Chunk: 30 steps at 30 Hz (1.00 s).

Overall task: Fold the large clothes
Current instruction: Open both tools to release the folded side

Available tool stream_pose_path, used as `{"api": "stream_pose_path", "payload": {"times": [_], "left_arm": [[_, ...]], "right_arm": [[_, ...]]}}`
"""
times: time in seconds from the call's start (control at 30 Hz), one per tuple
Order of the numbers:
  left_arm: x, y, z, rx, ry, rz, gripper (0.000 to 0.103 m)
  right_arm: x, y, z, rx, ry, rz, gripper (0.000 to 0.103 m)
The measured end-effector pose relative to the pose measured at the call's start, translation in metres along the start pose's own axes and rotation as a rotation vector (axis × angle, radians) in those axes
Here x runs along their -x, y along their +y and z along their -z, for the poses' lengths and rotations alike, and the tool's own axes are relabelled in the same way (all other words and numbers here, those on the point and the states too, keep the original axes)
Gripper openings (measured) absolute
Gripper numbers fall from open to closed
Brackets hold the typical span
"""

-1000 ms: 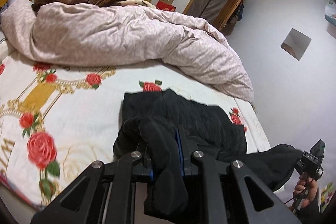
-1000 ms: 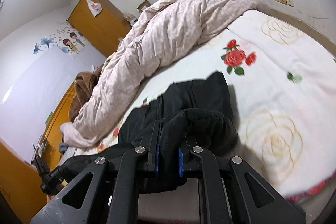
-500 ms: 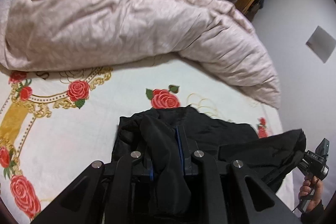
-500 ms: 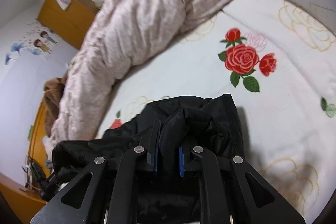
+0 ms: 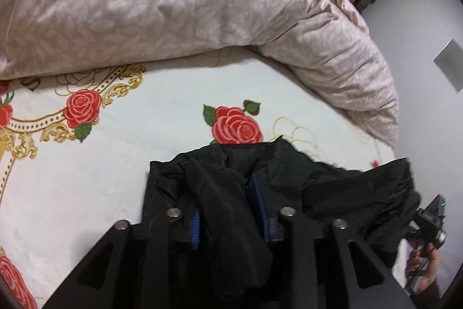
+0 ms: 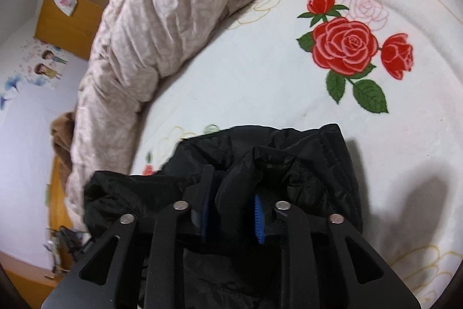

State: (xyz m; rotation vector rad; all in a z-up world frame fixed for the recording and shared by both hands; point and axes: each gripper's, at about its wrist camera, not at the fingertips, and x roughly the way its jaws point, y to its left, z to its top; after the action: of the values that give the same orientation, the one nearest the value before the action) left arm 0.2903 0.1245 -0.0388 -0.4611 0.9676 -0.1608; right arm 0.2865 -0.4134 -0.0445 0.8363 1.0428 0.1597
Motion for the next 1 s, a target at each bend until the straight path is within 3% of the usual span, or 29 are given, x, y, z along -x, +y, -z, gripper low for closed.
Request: {"api": "stream_pose_path", "payload": {"times": [0.03,0.1,0.2,0.33,0.43,0.53,0.63,0.73,0.87,1.0], "left_arm": [[0.005,0.000,-0.002,0.009,-0.009,0.022,0.049],[0.016,-0.001,-0.006,0.024,-0.030,0.067,0.063],[0.027,-0.005,-0.013,0.037,-0.043,0.076,0.070],[0.049,-0.011,-0.019,0.021,-0.126,0.052,0.084],[0.065,-0.015,-0.021,0.011,-0.165,0.042,0.086],[0.069,-0.029,-0.007,-0.056,-0.146,0.063,0.086],[0.059,-0.053,0.025,-0.144,-0.081,0.111,0.086],[0.036,-0.079,0.059,-0.257,-0.008,0.111,0.086],[-0.004,-0.099,0.078,-0.324,0.045,0.049,0.086],[-0.033,-0.105,0.059,-0.337,0.022,-0.037,0.086]], "right_arm": [[0.004,0.000,-0.001,-0.011,-0.002,-0.024,0.034],[0.016,0.000,-0.006,-0.042,-0.010,-0.101,0.062],[0.035,0.003,-0.011,-0.073,-0.060,-0.140,0.066],[0.065,0.019,-0.010,-0.004,-0.179,-0.088,0.066],[0.075,0.044,0.007,0.150,-0.223,-0.030,0.066],[0.067,0.065,0.036,0.290,-0.210,0.040,0.066],[0.047,0.074,0.072,0.405,-0.163,0.092,0.066],[0.017,0.076,0.103,0.503,-0.094,0.153,0.066],[-0.012,0.072,0.107,0.577,-0.082,0.255,0.066],[-0.040,0.074,0.082,0.597,-0.073,0.355,0.066]]}}
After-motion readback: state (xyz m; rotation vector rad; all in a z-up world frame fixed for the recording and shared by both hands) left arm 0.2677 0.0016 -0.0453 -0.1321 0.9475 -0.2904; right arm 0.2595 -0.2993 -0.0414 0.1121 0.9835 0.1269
